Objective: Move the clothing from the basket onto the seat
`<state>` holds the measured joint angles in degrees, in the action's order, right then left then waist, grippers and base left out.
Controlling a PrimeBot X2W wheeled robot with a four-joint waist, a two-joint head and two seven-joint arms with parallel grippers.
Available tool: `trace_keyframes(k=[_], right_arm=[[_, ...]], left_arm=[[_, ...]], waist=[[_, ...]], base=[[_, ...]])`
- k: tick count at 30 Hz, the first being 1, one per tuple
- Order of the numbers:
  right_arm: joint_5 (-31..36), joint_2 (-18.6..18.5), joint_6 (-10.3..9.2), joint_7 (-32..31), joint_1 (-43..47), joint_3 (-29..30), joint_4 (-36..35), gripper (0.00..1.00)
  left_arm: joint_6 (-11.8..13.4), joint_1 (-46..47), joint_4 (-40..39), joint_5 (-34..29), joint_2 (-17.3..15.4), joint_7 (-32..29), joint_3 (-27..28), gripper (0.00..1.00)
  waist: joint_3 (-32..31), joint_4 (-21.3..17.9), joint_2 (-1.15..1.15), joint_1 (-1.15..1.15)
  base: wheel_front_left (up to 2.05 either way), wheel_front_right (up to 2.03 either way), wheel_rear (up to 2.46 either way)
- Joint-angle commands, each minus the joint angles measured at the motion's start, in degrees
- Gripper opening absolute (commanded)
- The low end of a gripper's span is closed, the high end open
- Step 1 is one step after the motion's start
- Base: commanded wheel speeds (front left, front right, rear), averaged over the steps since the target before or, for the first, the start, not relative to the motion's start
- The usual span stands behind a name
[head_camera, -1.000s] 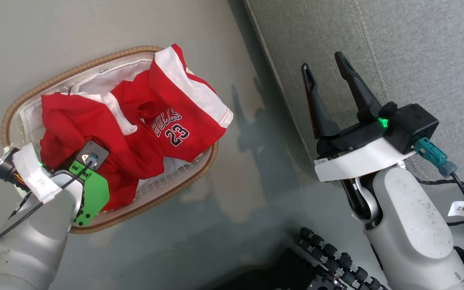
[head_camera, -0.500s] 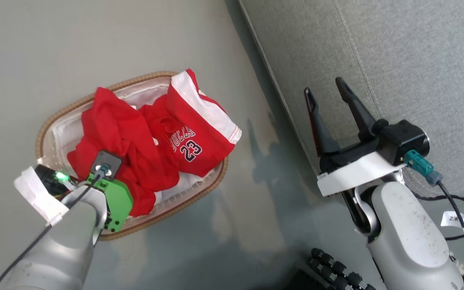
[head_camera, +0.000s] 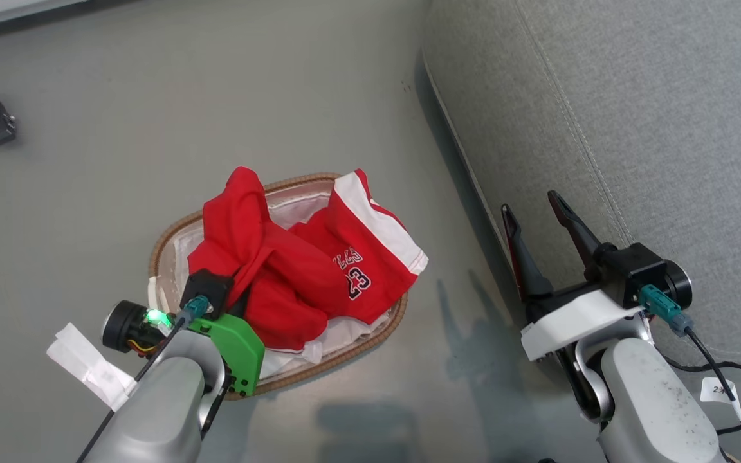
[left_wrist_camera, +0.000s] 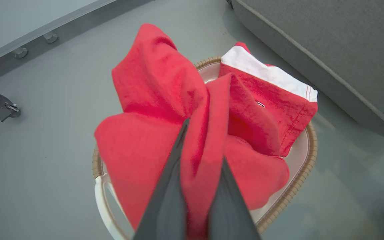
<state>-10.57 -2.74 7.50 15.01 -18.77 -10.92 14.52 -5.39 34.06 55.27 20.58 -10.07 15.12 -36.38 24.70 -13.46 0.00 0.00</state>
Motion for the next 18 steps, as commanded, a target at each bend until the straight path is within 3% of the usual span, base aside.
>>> trace_keyframes(k=[1, 10, 18], right_arm=[[0.23, -0.32, -0.02, 0.26, 1.34, 0.39, 0.42, 1.0], [1.79, -0.29, -0.02, 0.26, 5.62, -0.22, 2.24, 1.0], [2.58, -0.31, -0.02, 0.26, 8.53, -0.99, 2.37, 1.0]], left_arm=[[-0.24, -1.53, -1.28, -0.47, 0.17, 0.03, 0.45, 0.0], [-0.95, -7.49, -12.05, -0.86, 2.66, 0.04, 6.34, 0.0], [-1.52, -12.8, -20.38, -1.93, 3.95, 0.04, 12.09, 0.0]], waist=[[-5.14, 4.37, 0.0, 0.0], [-12.41, 9.33, 0.0, 0.0], [-16.88, 10.97, 0.0, 0.0]], base=[[0.0, 0.0, 0.0], [0.0, 0.0, 0.0], [0.0, 0.0, 0.0]])
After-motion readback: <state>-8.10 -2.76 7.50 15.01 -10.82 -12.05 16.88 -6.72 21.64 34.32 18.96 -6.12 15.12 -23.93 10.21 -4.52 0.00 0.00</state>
